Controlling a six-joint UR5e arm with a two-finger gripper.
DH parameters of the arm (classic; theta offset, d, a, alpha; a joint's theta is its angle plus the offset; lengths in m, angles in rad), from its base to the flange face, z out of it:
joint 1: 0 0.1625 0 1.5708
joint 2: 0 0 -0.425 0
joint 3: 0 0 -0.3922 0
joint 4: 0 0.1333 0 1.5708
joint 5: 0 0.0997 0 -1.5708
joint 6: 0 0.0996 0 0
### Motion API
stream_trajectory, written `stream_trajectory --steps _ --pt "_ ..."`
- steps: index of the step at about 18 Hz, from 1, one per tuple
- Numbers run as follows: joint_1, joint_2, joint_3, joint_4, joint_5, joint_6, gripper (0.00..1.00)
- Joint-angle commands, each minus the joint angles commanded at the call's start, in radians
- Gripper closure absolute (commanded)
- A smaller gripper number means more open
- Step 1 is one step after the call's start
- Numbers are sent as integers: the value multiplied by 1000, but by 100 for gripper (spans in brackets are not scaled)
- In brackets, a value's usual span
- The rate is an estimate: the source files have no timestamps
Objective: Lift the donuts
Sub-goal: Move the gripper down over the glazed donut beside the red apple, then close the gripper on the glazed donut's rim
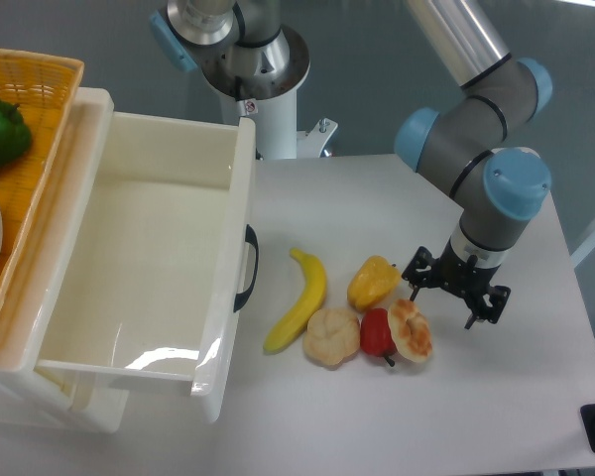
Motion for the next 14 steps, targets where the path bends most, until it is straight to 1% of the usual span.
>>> stream_trajectory --steps 3,4,7,9,10,14 --pt "-3 -5 -2 -3 -3 0 0" --pt "-3 -5 -3 -18 -3 0 0" --pt "-8 1 -3 -84 -3 -2 5" --pt "-21 2 -3 -104 -8 -3 9" --pt "-28 -3 -2 -103 -12 -14 13" --pt "-31 -15 6 -103 -26 -29 37"
